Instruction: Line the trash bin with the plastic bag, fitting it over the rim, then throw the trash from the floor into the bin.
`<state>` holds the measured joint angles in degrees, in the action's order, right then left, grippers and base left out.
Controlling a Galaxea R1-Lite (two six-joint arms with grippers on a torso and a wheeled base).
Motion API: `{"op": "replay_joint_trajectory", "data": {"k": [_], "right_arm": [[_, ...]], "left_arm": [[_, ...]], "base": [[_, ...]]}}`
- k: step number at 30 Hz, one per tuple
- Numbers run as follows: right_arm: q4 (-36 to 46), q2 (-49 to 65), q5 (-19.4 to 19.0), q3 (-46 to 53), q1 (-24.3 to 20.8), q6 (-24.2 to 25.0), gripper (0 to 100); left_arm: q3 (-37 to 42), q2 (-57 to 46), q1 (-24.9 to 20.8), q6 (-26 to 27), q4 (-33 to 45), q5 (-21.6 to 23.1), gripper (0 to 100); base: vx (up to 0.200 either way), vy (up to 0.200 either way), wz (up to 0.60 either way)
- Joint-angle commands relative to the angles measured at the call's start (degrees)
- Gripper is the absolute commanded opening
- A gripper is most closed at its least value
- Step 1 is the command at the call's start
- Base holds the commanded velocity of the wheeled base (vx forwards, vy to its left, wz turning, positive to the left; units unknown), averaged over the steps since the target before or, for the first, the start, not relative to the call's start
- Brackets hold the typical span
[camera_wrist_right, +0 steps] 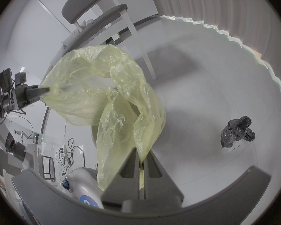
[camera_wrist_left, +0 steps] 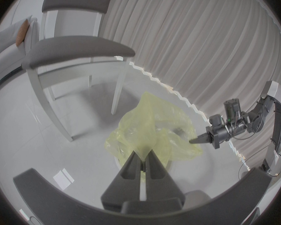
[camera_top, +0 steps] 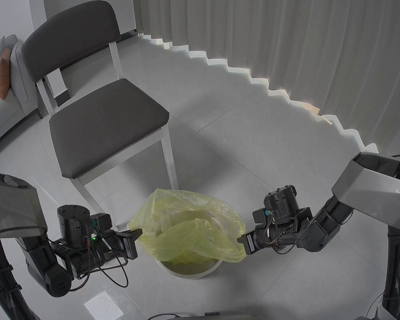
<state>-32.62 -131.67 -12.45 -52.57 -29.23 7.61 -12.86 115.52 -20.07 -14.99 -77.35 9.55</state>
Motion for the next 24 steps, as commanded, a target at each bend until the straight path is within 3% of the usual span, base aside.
{"op": "replay_joint_trajectory", "data": {"k": [1,10,16,20,24], "right_arm": [[0.01,-0.6,-0.03,-0.08,-0.39,0.04,0],[-0.07,-0.52,0.05,0.8,-3.73,0.3,0],[-0.25,-0.08,0.32,4.4,-5.92,-0.14,0],[-0.34,2.65,0.41,9.24,-5.66,-0.84,0],[-0.34,5.11,0.49,14.33,-2.41,-5.41,0]], "left_arm": [[2.58,2.43,0.29,-0.03,-1.31,0.21,0],[8.99,1.38,0.55,-0.03,-5.88,1.7,0],[10.75,6.39,0.03,-0.12,-11.42,1.62,0],[12.86,7.0,0.55,-0.12,-12.65,2.58,0],[12.86,7.18,4.25,-0.12,-12.65,5.31,0]], "base": [[0.0,0.0,0.0],[0.0,0.0,0.0],[0.0,0.0,0.0],[0.0,0.0,0.0],[0.0,0.0,0.0]]}}
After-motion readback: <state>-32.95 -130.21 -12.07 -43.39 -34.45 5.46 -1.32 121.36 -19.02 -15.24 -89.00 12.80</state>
